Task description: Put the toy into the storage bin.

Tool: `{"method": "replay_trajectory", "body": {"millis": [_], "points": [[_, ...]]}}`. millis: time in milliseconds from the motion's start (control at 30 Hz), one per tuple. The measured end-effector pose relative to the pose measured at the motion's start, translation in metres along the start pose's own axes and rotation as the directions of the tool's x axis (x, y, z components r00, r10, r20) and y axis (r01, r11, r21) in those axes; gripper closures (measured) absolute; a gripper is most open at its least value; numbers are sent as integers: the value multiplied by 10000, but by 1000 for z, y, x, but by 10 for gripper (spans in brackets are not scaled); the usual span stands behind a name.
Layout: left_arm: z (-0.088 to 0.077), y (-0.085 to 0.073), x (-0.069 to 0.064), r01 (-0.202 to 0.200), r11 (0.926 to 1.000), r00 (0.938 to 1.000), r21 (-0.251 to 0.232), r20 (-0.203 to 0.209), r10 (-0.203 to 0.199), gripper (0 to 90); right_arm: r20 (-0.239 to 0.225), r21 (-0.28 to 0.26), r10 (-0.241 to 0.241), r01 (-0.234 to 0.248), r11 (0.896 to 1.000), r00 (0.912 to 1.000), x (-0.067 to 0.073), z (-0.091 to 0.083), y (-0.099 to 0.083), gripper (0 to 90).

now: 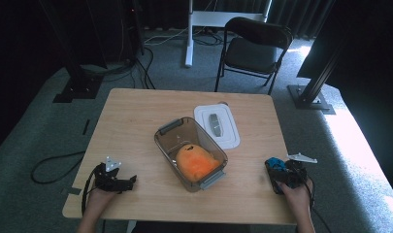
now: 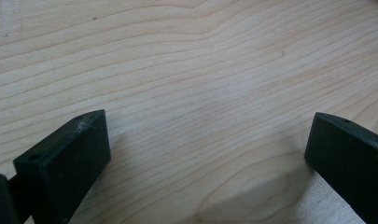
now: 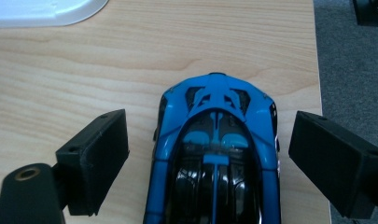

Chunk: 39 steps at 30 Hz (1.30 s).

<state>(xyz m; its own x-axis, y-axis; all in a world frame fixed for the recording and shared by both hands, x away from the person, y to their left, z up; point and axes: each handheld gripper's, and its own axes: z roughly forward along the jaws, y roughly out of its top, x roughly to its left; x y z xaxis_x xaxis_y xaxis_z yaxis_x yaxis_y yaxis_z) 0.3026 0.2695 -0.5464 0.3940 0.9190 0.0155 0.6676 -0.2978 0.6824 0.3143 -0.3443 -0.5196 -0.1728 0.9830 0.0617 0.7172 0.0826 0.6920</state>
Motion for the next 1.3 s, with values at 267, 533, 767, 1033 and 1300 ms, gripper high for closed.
{"method": "replay_trajectory", "body": {"millis": [267,533,767,1033,1300], "points": [[0,0,0,0,10000,10000,0,0,0,5,139,446,-9,3,9990,9999,-2,3,-12,128],[0,0,0,2,10000,10000,0,2,-2,5,328,774,-171,146,9969,9993,-2,14,-14,128],[0,0,0,-2,10000,10000,0,-2,2,5,554,611,-130,96,9981,9984,1,17,-14,130],[0,0,0,1,10000,10000,-1,-3,-1,5,680,579,-8,-31,9983,9977,1,18,-13,146],[0,0,0,10,10000,10000,-1,-15,-10,5,645,526,-45,11,9986,9979,3,17,-11,248]]}}
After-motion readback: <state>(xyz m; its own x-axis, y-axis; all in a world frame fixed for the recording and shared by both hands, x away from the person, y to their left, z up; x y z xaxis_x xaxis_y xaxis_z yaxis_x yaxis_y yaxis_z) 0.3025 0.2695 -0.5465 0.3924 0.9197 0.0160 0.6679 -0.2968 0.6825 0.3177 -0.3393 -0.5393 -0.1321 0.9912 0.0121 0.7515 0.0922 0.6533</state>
